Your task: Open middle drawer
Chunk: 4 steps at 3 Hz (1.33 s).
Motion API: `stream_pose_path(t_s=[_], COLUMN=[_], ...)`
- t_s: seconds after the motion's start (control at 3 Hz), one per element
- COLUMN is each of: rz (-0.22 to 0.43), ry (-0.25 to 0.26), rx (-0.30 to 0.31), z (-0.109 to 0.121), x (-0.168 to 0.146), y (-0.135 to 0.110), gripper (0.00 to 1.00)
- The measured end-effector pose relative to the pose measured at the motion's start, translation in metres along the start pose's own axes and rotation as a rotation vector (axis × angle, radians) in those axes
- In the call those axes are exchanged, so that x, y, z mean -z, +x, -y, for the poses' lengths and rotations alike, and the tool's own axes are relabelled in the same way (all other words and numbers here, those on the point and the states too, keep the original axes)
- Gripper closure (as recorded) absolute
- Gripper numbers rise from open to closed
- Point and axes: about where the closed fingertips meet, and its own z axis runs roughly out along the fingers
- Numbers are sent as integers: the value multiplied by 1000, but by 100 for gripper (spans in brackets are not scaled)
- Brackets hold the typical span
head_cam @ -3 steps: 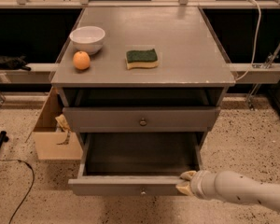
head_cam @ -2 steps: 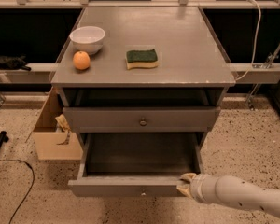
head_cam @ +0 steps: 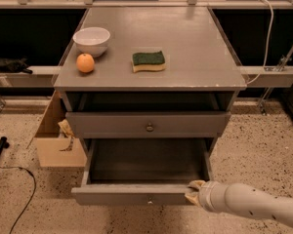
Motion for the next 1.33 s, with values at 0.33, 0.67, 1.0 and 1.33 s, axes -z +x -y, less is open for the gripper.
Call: stream_pose_path(t_s=[0.33, 0.67, 1.0, 1.33], rz=[0, 0, 0, 0], ry=[0, 0, 0, 0], rx=[0, 0, 0, 0], z=[0, 0, 0, 0], x=[0, 0, 0, 0], y=[0, 0, 0, 0], gripper=[59, 35, 12, 0])
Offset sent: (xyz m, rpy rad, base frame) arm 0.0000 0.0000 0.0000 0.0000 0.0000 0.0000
